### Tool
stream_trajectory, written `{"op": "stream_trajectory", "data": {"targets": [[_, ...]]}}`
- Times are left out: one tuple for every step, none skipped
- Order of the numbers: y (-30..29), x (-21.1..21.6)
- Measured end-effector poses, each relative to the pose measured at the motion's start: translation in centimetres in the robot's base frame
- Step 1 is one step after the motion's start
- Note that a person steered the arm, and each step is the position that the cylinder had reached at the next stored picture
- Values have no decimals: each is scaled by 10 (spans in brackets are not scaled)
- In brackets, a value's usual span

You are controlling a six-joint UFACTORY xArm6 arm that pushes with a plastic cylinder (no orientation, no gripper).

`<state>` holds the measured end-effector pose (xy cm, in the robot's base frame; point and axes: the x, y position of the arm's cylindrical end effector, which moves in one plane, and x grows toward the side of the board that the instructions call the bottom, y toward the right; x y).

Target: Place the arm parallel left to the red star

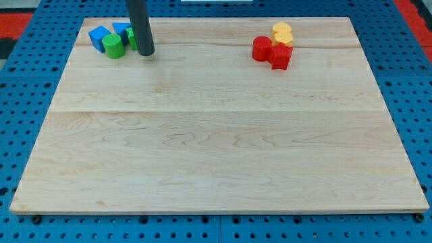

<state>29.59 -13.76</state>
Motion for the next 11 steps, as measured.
{"op": "stream_trajectory", "data": {"targets": [[0, 0], [0, 0], [0, -2], [0, -2], [0, -2], [14, 12], [68, 43], [82, 43], [108, 43], [110, 43], [110, 43]]}}
